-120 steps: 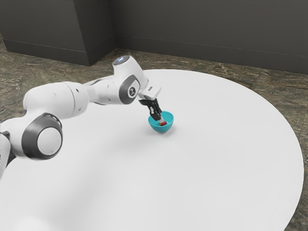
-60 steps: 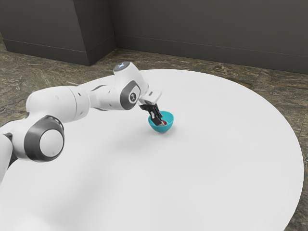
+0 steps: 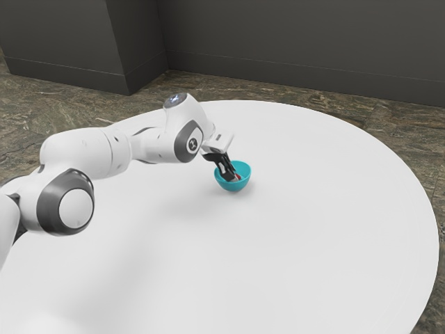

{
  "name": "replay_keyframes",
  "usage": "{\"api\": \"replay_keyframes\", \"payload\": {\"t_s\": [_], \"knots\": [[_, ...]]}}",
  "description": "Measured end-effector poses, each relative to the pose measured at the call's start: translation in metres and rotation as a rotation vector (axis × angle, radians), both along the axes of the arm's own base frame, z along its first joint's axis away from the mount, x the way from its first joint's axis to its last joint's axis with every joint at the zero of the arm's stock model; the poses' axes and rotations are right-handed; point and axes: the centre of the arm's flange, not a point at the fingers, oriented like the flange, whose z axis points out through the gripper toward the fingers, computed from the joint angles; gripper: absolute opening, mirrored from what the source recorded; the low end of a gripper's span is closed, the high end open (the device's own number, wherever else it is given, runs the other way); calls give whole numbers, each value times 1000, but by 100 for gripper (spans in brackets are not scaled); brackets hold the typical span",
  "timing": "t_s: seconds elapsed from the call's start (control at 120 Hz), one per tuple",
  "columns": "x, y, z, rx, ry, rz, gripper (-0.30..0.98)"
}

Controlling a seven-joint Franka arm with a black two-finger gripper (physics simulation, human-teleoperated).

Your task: Take strawberry from the bowl

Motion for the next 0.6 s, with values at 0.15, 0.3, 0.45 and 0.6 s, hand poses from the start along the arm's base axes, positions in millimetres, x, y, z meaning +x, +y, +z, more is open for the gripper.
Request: {"api": "replay_keyframes", "payload": {"t_s": [0.15,0.3,0.45,0.6], "knots": [[0,0,1,-5,-2,10,15],[0,0,-8,-19,9,28,10],[0,0,-10,-39,10,51,8],[0,0,-9,-38,9,61,7]]}}
